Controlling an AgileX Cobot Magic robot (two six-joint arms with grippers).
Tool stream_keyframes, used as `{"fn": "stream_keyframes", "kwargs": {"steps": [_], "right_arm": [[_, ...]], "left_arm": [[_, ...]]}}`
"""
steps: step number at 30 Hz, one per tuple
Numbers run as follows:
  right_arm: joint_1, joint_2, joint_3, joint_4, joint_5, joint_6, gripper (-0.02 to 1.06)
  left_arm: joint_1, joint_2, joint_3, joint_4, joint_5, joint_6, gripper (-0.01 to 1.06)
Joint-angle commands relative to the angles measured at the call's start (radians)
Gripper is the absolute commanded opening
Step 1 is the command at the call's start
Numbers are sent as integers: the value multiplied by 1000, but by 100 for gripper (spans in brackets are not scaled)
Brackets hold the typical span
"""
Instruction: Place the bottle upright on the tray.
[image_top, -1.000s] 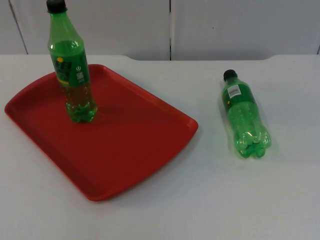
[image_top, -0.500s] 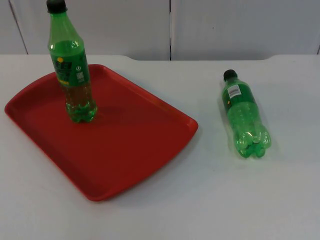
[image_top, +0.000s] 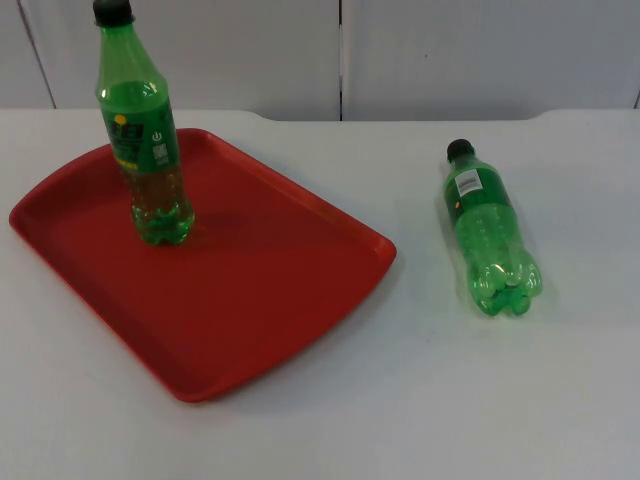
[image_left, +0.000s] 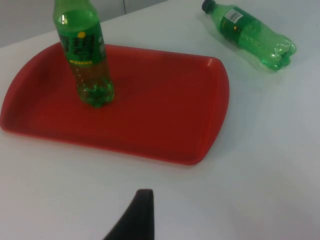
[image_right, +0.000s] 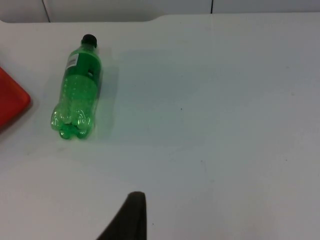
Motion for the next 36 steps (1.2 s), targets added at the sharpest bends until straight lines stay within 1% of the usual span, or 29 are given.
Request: {"fn": "stream_keyframes", "kwargs": {"steps": [1,36], "right_arm": [[3,-4,2,1,1,2,105],[3,-4,2,2,1,2,105]], "left_arm": [[-7,-4,5,2,0,1,105],[-7,-4,5,2,0,1,105]]}}
